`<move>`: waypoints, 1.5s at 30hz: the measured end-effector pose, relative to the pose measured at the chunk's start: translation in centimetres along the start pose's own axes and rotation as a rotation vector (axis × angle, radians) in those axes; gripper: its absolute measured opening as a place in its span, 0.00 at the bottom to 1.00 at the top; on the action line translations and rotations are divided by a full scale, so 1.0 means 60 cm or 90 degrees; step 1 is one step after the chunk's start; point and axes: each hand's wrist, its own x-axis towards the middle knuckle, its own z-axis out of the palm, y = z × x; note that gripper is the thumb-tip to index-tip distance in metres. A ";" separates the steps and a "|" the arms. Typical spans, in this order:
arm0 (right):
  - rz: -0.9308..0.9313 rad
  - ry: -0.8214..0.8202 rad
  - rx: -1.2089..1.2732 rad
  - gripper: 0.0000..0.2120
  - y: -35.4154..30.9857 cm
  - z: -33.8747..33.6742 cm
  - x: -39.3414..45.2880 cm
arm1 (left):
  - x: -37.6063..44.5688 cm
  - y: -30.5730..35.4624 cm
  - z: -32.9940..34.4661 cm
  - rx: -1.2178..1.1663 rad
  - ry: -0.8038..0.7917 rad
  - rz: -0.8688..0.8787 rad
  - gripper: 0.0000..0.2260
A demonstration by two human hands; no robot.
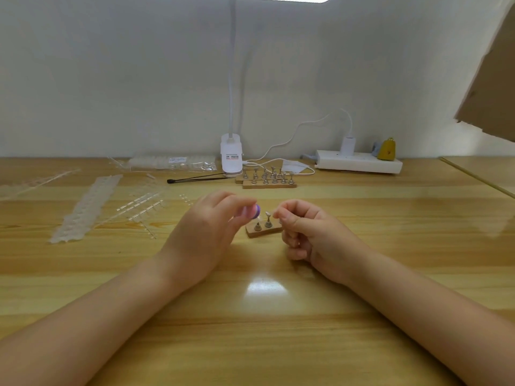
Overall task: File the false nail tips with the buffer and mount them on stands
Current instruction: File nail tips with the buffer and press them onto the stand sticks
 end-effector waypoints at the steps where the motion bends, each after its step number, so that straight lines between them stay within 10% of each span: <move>1: -0.002 -0.002 -0.004 0.06 0.001 0.000 0.000 | 0.002 0.005 0.001 -0.017 0.018 0.021 0.11; 23: 0.023 -0.078 -0.055 0.06 -0.006 -0.003 -0.002 | 0.000 0.026 0.018 0.152 0.047 0.246 0.15; 45: -0.001 -0.100 0.019 0.03 -0.003 -0.013 -0.003 | 0.000 0.020 0.007 0.073 -0.027 0.115 0.09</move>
